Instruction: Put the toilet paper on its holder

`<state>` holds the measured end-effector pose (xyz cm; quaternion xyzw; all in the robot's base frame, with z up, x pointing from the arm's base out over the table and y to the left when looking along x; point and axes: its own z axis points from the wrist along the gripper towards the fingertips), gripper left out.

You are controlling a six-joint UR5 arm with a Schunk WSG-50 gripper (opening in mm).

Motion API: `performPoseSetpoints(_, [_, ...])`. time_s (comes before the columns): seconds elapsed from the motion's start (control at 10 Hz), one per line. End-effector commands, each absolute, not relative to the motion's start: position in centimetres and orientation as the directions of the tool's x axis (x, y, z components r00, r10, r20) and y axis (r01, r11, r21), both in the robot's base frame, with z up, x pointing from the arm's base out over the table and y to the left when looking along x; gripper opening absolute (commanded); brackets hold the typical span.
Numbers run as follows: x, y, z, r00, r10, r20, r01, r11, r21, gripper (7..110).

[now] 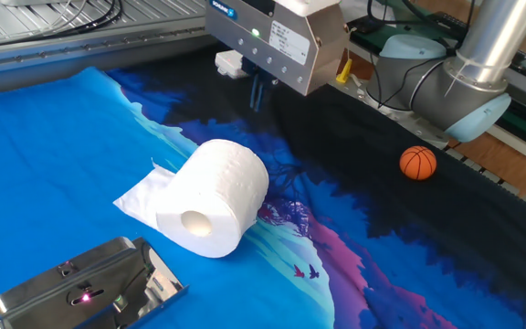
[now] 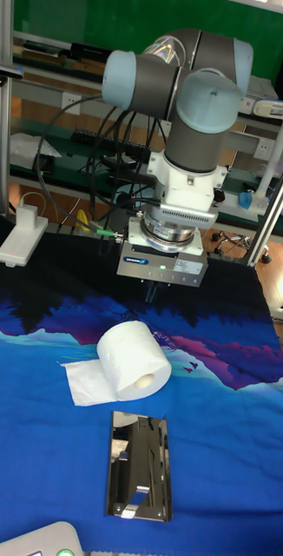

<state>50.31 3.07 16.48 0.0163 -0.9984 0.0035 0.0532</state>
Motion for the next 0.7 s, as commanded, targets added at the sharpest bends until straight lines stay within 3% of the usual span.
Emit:
performPoseSetpoints(0.0, [50.1,3.7,16.6,-0.992,-0.05,0.115,-0.047,0.999,0.025,7])
performPoseSetpoints(0.2, [49.9,3.9,16.6,-0.989,-0.066,0.135,-0.062,0.998,0.034,7])
performPoseSetpoints(0.6, [61.0,5.0,10.7,-0.993,-0.117,0.032,-0.115,0.992,0.051,7])
